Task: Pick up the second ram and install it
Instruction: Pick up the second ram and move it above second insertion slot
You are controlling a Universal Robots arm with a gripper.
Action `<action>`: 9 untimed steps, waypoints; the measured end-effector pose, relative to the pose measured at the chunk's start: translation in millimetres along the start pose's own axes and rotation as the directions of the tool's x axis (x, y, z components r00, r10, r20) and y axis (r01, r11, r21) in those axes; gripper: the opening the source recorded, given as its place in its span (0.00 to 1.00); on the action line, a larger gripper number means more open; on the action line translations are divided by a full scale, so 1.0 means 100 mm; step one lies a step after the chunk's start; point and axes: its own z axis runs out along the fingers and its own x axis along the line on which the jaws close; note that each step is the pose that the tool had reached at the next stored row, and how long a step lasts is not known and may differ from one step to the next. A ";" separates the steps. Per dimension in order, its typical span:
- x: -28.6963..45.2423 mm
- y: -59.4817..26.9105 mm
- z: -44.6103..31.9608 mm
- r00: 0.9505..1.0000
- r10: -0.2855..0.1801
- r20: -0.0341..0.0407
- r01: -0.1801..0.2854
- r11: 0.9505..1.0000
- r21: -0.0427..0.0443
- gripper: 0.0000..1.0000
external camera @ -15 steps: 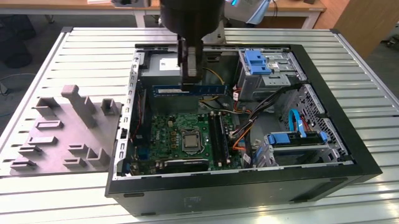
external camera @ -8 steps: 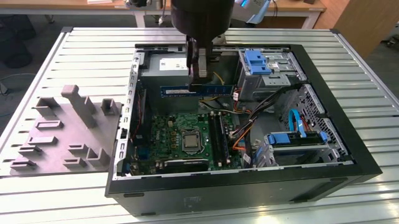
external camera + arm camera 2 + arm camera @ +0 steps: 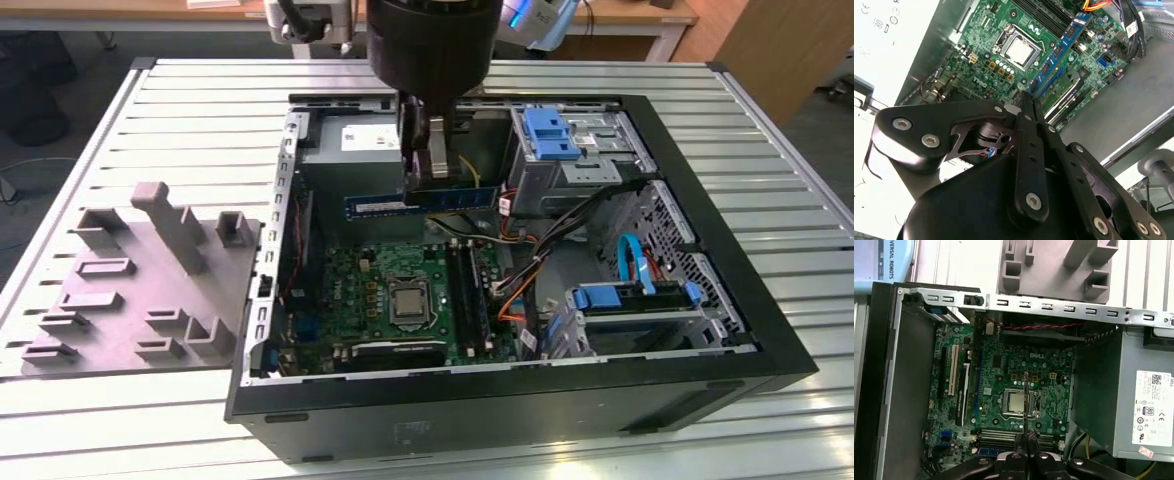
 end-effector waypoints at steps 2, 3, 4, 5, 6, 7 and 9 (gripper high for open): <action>0.000 0.000 0.000 1.000 0.000 0.000 0.000 1.000 0.000 0.13; 0.000 0.000 0.000 1.000 0.000 0.000 0.000 1.000 0.000 0.13; 0.001 -0.001 0.003 1.000 -0.001 0.005 0.001 1.000 0.000 0.13; 0.001 -0.001 0.005 1.000 -0.001 0.018 0.001 1.000 0.002 0.13; 0.001 -0.001 0.009 1.000 -0.001 0.030 0.001 1.000 0.002 0.13; 0.001 0.000 0.015 0.999 -0.001 0.036 0.001 1.000 0.003 0.13; 0.002 -0.001 0.037 0.999 0.007 0.040 -0.007 1.000 0.003 0.13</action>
